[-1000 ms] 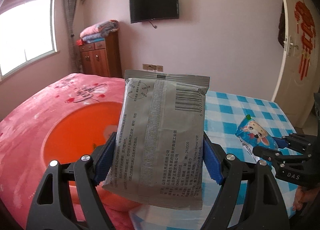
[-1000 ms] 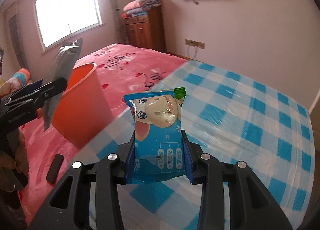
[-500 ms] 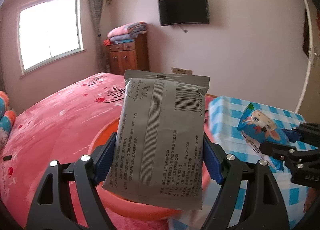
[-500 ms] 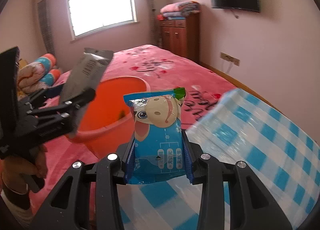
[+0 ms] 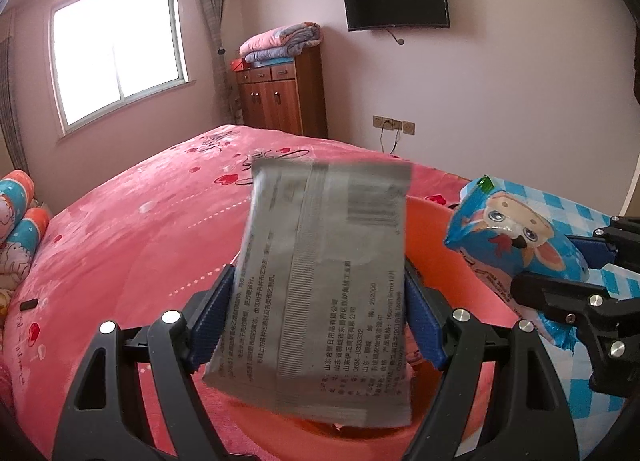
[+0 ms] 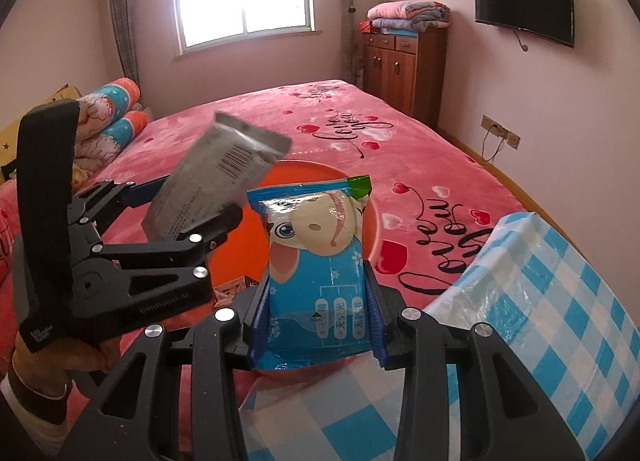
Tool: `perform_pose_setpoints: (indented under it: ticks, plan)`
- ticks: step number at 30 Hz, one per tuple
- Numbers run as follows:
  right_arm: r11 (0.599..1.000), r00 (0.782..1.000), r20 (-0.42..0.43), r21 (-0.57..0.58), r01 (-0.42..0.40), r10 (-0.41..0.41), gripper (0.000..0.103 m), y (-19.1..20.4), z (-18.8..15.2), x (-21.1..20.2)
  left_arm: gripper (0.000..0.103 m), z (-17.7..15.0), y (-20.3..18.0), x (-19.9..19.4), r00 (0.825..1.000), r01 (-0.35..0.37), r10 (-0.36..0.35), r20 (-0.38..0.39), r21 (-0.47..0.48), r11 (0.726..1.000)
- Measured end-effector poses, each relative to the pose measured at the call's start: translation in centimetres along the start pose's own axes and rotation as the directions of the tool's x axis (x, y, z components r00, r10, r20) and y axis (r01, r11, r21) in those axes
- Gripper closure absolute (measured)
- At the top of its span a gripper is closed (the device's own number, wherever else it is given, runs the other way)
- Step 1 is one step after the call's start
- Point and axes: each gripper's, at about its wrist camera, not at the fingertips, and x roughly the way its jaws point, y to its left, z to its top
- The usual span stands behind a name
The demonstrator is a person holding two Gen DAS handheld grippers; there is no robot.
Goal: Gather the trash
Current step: 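Carry the white packet and blue packet over the orange bucket and release both, then withdraw both open grippers from the bucket back over the table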
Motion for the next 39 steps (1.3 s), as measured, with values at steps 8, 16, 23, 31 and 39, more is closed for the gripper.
perform_pose_setpoints:
  ticks: [8,16,23,31,39]
  plan:
    - [1.000,1.000,-0.015,-0.027,-0.011,0.011,0.059,1.0,0.1,1.6,0.024,0.2,0.6,0.3,1.000,-0.017,0.017,0.001,-0.007,1.000]
    - [1.000,1.000,-0.001,0.024,0.002,-0.002,0.020,0.1,-0.6,1.4,0.010,-0.2,1.3,1.0,0.997,-0.070,0.070,-0.030,-0.016,0.997]
    - [0.991,0.997,0.028,0.122,0.062,-0.066,0.014,-2.6,-2.1,-0.2,0.006,-0.2,1.2,1.2,0.994,-0.104,0.104,-0.041,-0.006,0.995]
    - [0.968,0.985,0.054,0.197,0.153,-0.166,0.010,-5.2,-4.5,-2.5,0.004,0.1,-0.8,-0.1,0.989,-0.150,0.150,0.003,0.044,0.988]
    - [0.933,0.978,0.029,0.306,0.188,-0.206,0.010,-8.4,-7.4,-4.1,0.004,0.7,-2.7,-1.7,0.991,-0.129,0.127,0.032,0.063,0.990]
